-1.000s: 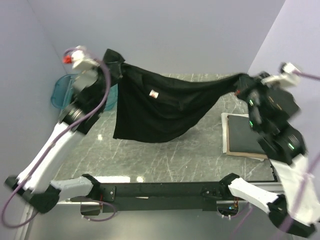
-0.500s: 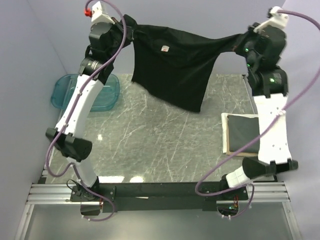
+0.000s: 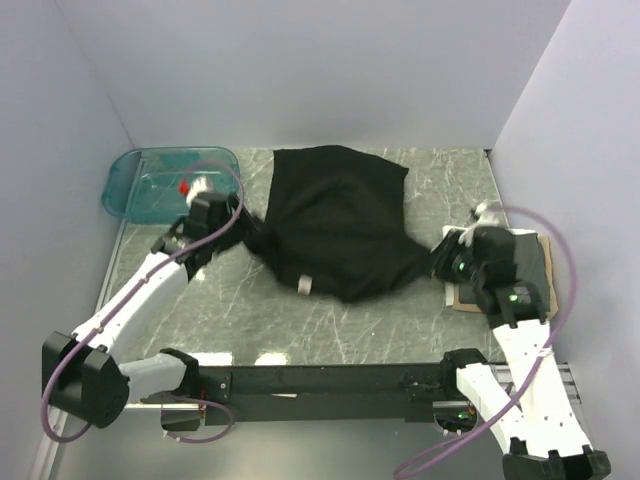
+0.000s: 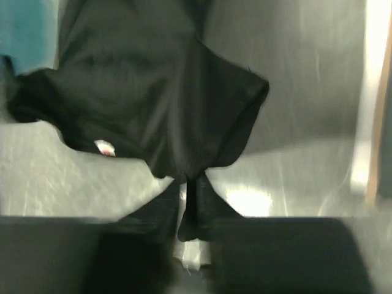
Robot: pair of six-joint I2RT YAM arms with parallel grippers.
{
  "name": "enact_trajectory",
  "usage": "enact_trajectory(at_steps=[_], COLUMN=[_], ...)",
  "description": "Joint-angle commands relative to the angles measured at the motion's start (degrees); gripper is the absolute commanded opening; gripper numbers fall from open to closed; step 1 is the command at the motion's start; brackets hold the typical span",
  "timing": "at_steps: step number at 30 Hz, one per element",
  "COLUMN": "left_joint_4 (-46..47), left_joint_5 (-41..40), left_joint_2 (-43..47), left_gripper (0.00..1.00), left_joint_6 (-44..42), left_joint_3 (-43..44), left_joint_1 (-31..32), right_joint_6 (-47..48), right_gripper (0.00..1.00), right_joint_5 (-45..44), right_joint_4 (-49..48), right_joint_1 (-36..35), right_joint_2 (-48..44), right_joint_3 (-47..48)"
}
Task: Fold and stack the t-shirts
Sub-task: Flatten the tshirt out
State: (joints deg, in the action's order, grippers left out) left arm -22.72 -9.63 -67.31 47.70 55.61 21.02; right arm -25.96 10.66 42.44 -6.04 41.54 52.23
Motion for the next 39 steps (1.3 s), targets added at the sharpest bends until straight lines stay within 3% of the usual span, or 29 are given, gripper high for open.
enact_trajectory(at_steps=[1, 2, 4, 8, 11, 16, 19, 21, 24, 32, 39], left_joint_4=[-8.5, -9.4, -8.1, -9.4, -7.7, -1.4, 4.6, 8.7, 11.2, 15.5, 12.6], left_joint_5=[-8.6, -8.7, -8.7, -9.5, -8.2, -3.0, 0.4, 1.5, 2.4, 3.5, 1.5], left_joint_2=[8.3, 9.6, 12.6, 14.0, 13.2, 6.9, 2.1, -0.4, -4.3, -10.9, -19.7], left_gripper=[0.99, 0.99, 0.99, 0.99, 1.0, 0.99, 0.99, 0.99, 0.99, 0.99, 0.99], left_joint_6=[7.6, 8.2, 7.7, 8.3, 7.7, 7.3, 7.1, 7.0, 7.9, 9.2, 8.0], left_joint_3=[-3.8, -4.5, -6.1, -6.1, -7.8, -11.2, -12.2, -12.9, -13.7, -14.2, -8.7], left_joint_1=[2.6, 4.1, 5.5, 7.4, 7.9, 9.4, 11.7, 13.0, 13.3, 13.9, 13.9], right_joint_6=[-3.2, -3.7, -3.7, -3.0, -3.3, -3.3, -3.3, -4.0, -2.4, 2.5, 1.8], right_gripper=[0.4, 0.53, 0.66, 0.75, 0.75, 0.79, 0.81, 0.81, 0.82, 0.85, 0.86], right_joint_5=[2.9, 1.6, -0.5, -2.0, -2.1, 2.0, -1.3, -7.6, -9.9, -9.8, -7.6], right_joint_4=[5.3, 6.9, 7.4, 4.4, 0.1, -9.1, -13.6, -16.8, -20.0, -14.5, -12.3], right_joint_1=[0.0, 0.0, -0.1, 0.0, -0.1, -1.0, -5.1, -9.1, -11.2, -11.1, -11.1], right_joint_2=[-6.2, -7.1, -7.4, -6.2, -4.1, 1.8, 9.2, 16.9, 30.1, 66.0, 78.1], right_joint_3=[-7.9, -8.8, -8.8, -8.0, -7.6, -8.0, -6.3, -4.4, 2.9, 32.0, 42.0])
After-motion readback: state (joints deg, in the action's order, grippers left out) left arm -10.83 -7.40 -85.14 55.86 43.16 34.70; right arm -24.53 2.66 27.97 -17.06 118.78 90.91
